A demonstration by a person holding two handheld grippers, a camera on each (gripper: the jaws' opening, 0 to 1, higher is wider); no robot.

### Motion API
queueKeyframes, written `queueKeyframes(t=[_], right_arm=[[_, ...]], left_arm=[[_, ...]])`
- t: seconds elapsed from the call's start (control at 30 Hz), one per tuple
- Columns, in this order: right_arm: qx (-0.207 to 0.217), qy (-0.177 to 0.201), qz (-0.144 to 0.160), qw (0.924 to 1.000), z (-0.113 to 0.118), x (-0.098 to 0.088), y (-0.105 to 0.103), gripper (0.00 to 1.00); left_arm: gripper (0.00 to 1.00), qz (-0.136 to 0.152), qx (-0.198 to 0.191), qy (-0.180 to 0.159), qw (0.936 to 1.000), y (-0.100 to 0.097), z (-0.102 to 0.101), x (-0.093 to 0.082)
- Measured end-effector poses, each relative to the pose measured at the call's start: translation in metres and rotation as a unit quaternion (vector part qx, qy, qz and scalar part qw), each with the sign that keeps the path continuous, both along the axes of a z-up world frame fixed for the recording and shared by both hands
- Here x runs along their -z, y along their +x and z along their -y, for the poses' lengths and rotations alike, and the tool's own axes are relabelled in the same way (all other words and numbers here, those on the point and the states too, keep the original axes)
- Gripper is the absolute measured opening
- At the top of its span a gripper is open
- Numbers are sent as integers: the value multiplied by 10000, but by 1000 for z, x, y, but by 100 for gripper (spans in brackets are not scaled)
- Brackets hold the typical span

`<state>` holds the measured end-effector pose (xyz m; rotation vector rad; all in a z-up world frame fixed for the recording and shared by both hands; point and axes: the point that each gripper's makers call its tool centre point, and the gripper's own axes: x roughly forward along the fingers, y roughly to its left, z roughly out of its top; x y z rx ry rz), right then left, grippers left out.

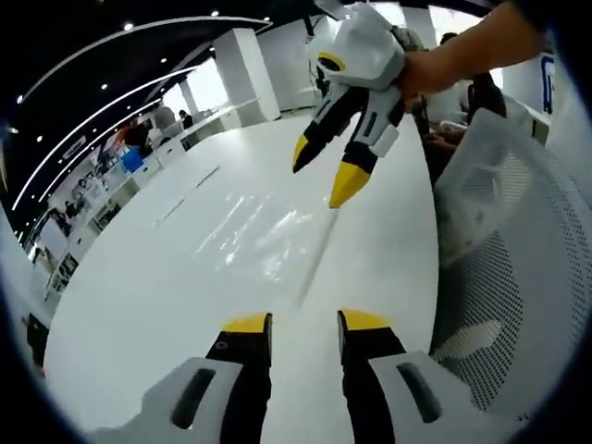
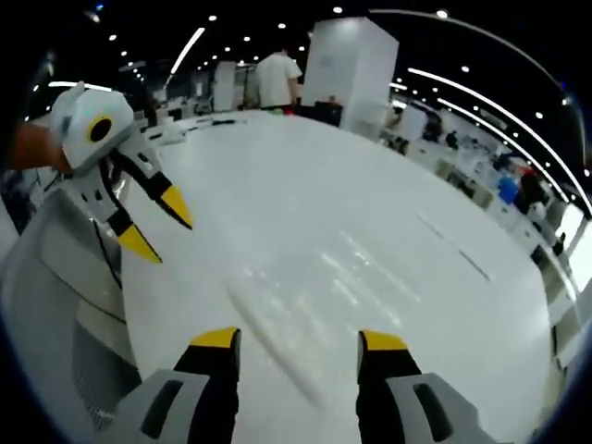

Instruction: Open the resealable bag by pulling the two sides of the seal apart until the entire bag opening is separated and visibly accessible.

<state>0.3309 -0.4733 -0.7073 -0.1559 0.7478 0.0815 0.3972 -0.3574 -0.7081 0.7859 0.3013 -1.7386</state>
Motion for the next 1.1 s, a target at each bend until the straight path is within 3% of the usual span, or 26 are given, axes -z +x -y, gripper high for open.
queueKeyframes(t=[0.17, 0.5, 0.77, 0.93, 1.1], right_arm=[[88, 150, 155, 9997, -2, -2, -17, 61], [474, 409, 442, 9971, -2, -1, -43, 75], [776, 622, 582, 9933, -6, 0, -54, 84], [1186, 885, 901, 9849, -10, -7, -60, 93], [1380, 1006, 967, 9806, -18, -1, -68, 100]], left_arm=[[58, -163, -243, -30, 9996, 2, -2, -1], [91, -304, -727, -35, 9969, 10, -7, -1], [99, -633, -1036, 69, 9926, 9, -20, 4], [99, -939, -1278, -4, 9874, 4, -30, 4], [99, -1022, -1425, -63, 9845, -1, -36, 8]])
